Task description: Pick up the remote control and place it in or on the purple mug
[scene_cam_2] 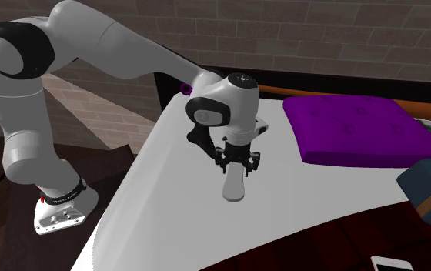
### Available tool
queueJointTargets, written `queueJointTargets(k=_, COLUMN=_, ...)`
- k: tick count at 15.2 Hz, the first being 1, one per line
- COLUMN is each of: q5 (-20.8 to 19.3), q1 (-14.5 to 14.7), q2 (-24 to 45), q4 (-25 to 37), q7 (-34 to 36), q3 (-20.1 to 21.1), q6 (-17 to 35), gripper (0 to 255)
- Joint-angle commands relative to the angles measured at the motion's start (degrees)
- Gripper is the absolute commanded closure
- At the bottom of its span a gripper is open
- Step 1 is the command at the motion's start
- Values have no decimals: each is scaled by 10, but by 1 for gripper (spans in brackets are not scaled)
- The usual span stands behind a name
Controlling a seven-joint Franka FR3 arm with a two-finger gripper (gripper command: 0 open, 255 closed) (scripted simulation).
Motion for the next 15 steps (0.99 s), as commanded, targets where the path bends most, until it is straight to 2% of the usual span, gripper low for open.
queueJointTargets(k=1, q5=0, q1=0, q2=0, q4=0, q7=0, q3=0, q6=0, gripper=255)
queueJointTargets(k=8, q5=0, q1=0, q2=0, q4=0, q7=0, q3=0, q6=0, gripper=255)
queueJointTargets(k=15, q5=-19, q1=6, q2=-24, q4=26, q7=12, q3=-8, q6=-46, gripper=255)
